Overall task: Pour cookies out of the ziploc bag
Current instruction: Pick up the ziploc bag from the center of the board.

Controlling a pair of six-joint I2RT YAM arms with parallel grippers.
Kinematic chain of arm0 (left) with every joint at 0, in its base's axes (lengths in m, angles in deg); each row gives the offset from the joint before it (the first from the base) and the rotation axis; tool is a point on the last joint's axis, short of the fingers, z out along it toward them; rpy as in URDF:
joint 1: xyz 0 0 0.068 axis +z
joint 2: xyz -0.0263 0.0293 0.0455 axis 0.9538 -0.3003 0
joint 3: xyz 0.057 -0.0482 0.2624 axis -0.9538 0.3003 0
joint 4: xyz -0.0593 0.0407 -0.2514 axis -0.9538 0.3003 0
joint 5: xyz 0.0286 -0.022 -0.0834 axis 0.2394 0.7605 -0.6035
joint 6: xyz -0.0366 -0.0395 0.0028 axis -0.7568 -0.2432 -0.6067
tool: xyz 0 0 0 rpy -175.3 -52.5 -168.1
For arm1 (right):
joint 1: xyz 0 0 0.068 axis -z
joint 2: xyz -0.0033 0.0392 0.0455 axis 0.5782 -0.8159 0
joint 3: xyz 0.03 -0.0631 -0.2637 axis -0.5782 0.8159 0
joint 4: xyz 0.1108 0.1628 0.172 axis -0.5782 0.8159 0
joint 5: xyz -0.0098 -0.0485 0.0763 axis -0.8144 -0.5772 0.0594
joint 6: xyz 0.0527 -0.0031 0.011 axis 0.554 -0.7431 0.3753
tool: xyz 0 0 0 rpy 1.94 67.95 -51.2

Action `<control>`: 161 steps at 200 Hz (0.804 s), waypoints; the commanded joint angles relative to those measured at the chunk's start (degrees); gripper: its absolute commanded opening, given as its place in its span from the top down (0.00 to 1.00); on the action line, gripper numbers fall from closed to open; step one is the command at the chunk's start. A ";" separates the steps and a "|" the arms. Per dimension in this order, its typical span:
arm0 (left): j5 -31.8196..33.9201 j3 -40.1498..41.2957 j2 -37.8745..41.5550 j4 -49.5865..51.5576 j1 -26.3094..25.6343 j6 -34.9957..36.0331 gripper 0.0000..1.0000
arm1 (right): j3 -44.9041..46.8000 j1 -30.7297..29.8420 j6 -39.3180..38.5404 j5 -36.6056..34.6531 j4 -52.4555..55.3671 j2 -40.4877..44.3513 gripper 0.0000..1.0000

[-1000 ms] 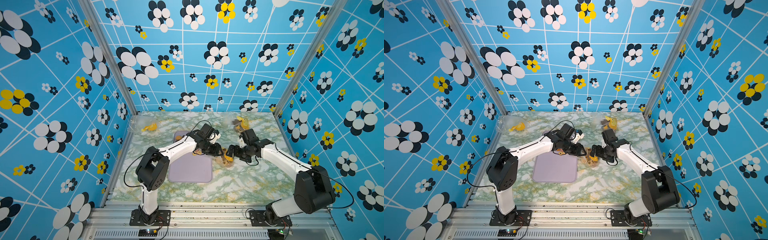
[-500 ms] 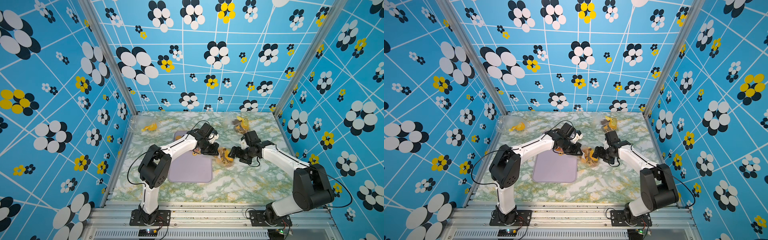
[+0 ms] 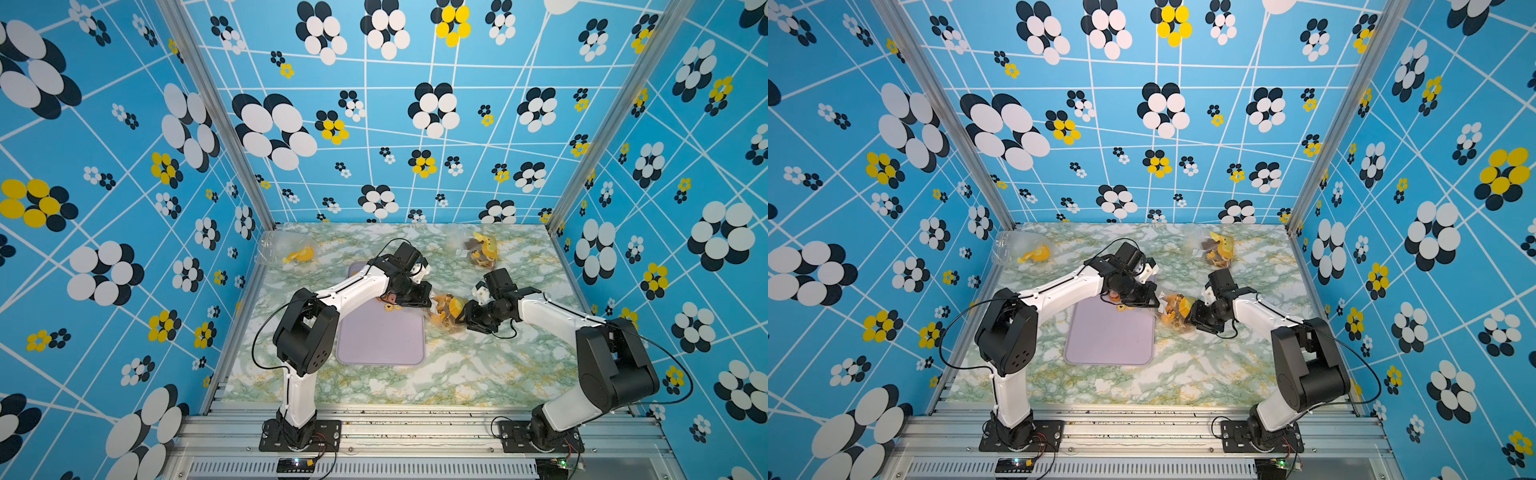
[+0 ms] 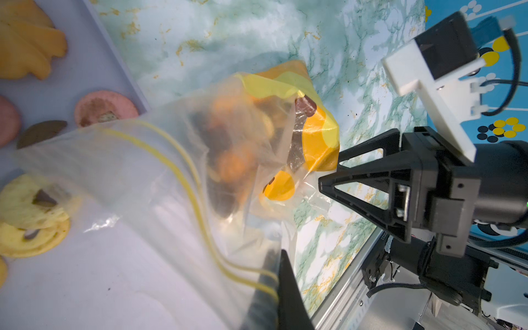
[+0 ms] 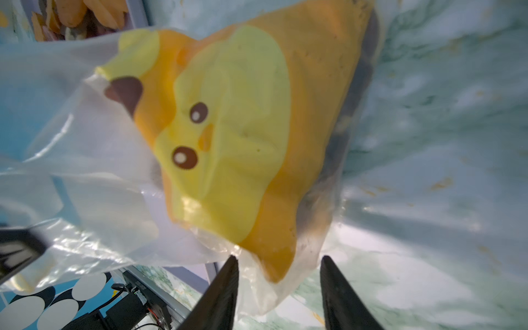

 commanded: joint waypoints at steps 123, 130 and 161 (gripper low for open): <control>-0.85 -3.46 1.20 3.20 5.20 1.91 1.00 | -14.91 -0.29 2.39 5.25 8.76 1.02 1.00; -1.32 -4.00 1.25 3.60 5.69 2.27 1.00 | -16.46 -0.34 2.05 5.24 10.32 0.89 1.00; -2.47 -5.50 1.53 4.90 7.41 2.87 1.00 | -21.35 -0.96 1.84 5.64 14.06 0.26 1.00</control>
